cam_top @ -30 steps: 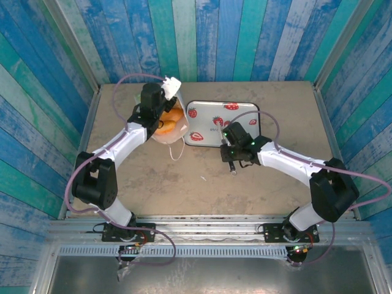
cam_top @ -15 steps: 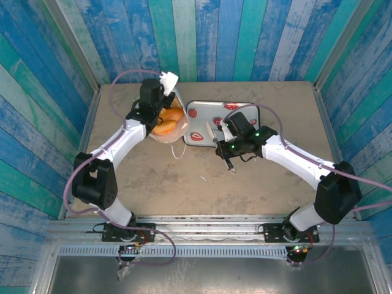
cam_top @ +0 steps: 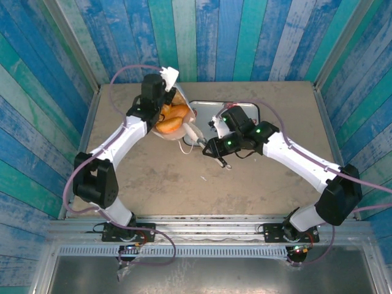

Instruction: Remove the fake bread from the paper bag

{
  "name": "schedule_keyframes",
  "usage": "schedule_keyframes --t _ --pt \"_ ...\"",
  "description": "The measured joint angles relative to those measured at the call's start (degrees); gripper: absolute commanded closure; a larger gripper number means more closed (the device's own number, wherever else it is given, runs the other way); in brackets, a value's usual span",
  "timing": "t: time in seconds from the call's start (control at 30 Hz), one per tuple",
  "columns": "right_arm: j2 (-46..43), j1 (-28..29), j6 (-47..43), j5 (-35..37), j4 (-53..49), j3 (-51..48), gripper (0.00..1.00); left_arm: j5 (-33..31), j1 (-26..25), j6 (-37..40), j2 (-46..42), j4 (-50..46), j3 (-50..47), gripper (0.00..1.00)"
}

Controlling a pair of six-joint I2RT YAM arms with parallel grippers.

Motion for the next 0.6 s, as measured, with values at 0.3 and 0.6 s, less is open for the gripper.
schedule_keyframes --t 0.3,0.6 --pt "5.0 0.1 0.2 -1.9 -1.2 6.3 0.55 -0.5 -0.5 0.0 0.7 0.0 0.2 1.00" --pt "12.2 0.3 2.1 -1.1 -1.5 13.9 0.54 -1.2 -0.9 0.0 0.8 0.0 0.2 1.00"
